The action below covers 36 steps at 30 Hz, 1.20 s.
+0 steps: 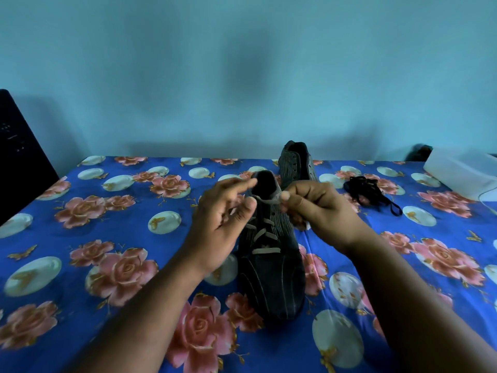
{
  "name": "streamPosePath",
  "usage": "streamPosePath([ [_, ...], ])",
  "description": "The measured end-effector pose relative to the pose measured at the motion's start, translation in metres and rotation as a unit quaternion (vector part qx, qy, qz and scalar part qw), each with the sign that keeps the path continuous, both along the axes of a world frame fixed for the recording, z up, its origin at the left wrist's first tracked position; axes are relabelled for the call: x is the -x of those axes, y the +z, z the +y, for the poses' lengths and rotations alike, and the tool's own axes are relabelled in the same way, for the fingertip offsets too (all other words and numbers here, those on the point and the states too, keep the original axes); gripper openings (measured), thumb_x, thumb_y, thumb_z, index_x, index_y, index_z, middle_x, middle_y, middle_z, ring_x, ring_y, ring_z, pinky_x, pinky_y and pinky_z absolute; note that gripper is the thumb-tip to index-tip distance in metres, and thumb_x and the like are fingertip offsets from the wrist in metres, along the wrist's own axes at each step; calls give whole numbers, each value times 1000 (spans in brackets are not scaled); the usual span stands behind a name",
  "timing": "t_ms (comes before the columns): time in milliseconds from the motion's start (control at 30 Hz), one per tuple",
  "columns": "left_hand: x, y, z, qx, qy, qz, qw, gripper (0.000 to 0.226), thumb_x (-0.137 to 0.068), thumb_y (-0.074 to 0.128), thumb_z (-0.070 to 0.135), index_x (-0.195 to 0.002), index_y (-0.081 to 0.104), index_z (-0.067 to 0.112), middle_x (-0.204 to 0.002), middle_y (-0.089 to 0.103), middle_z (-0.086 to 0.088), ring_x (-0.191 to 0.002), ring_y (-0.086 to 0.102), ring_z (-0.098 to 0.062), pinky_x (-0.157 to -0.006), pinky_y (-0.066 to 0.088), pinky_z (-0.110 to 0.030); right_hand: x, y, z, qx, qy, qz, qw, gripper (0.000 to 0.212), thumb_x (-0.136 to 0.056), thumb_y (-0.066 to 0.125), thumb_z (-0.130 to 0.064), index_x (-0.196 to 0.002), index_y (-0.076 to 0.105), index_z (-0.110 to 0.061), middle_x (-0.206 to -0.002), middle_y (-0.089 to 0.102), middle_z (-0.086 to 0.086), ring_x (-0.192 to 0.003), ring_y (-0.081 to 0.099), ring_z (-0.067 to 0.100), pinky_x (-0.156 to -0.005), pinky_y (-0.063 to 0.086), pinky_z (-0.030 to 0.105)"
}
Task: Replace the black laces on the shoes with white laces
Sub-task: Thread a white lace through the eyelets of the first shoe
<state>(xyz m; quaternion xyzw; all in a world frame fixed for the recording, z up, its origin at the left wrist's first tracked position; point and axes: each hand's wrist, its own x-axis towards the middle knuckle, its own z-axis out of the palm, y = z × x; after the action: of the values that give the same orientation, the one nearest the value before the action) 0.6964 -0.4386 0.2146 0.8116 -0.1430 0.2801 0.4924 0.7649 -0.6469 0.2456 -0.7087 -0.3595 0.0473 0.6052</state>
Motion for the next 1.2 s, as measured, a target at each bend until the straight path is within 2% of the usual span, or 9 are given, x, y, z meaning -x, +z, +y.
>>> streamPosePath([
  [167,-5,-2,-6,-2,-44,-9,999,29,-97,59,47,-97,73,21,-96,70,6,-98,67,-24,-85,51,-56,6,-3,10,23,26,-29,999,28,-97,62,-30,-77,65,-11,-60,44,1,-55,35,12,-51,31,20],
  [300,-6,-1,6,96,16,28,995,21,-97,65,38,-93,70,18,-91,70,4,-86,70,-18,-78,58,-47,2,0,3,26,-18,-22,999,25,-96,62,-33,-78,67,-16,-59,42,1,-54,34,17,-49,31,25],
  [400,-8,0,17,180,91,66,977,15,-100,62,23,-95,70,11,-84,72,0,-72,67,-4,-65,54,-19,-6,1,-6,-10,-49,17,999,33,-96,60,-30,-82,62,0,-60,36,12,-52,31,16,-47,30,21],
  [500,-14,-9,29,176,166,129,962,16,-100,62,32,-94,71,20,-92,71,-3,-80,65,-4,-71,48,-22,-9,3,-10,-14,-85,16,996,32,-93,61,-32,-79,60,-3,-60,30,23,-53,27,24,-48,27,27],
  [600,-16,-14,31,59,218,100,969,23,-100,60,40,-116,66,24,-122,64,7,-111,63,-16,-86,48,-29,-7,2,-9,-7,-90,7,996,32,-95,62,-28,-80,59,0,-56,36,16,-49,32,17,-48,29,22],
  [700,-9,-11,17,1,94,-5,996,47,-100,54,50,-144,50,35,-140,52,19,-119,63,-15,-102,50,-45,-2,-1,-1,30,-54,-42,997,26,-95,63,-28,-79,64,-9,-57,49,-13,-54,40,2,-54,35,15],
  [867,-4,-9,-6,-80,32,-29,996,33,-95,55,58,-118,66,38,-105,69,22,-105,64,-15,-90,47,-60,1,-7,9,71,0,-81,994,19,-96,66,-31,-84,71,-17,-77,66,10,-72,54,13,-66,45,34],
  [1100,-4,-7,3,145,30,74,986,7,-90,74,29,-93,77,24,-90,76,-5,-90,70,-33,-86,56,-57,-8,-9,-3,88,-52,-74,992,16,-93,63,-41,-82,71,-32,-72,60,5,-68,50,10,-64,42,26],
  [1200,-7,-9,11,159,50,95,981,10,-88,71,33,-89,76,25,-89,77,-3,-91,71,-33,-87,56,-57,-11,-10,-5,88,-75,-65,991,16,-93,63,-39,-79,70,-37,-68,58,1,-65,50,6,-63,41,20],
])
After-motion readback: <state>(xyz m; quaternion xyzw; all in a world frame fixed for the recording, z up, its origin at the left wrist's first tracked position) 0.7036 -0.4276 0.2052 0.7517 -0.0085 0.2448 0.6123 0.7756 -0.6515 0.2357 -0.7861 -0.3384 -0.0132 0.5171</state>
